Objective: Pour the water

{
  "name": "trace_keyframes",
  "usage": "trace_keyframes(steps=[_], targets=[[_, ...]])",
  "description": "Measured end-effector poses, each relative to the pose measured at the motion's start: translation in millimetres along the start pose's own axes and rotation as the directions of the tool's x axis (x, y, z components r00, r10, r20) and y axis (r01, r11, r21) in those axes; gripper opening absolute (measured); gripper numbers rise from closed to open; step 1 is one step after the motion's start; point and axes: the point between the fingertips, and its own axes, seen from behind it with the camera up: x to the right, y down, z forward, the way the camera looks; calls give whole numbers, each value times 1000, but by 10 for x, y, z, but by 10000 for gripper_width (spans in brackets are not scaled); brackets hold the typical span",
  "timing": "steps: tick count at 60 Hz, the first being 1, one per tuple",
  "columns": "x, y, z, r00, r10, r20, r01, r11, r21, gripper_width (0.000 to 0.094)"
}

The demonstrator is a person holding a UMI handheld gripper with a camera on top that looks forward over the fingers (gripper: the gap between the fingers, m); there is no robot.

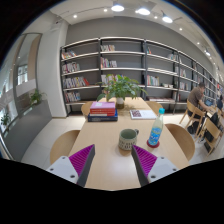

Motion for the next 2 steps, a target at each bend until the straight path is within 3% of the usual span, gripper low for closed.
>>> trace_keyframes(steps=[2], targets=[[-7, -5, -21, 1000, -1, -2, 1, 1000, 2, 739]])
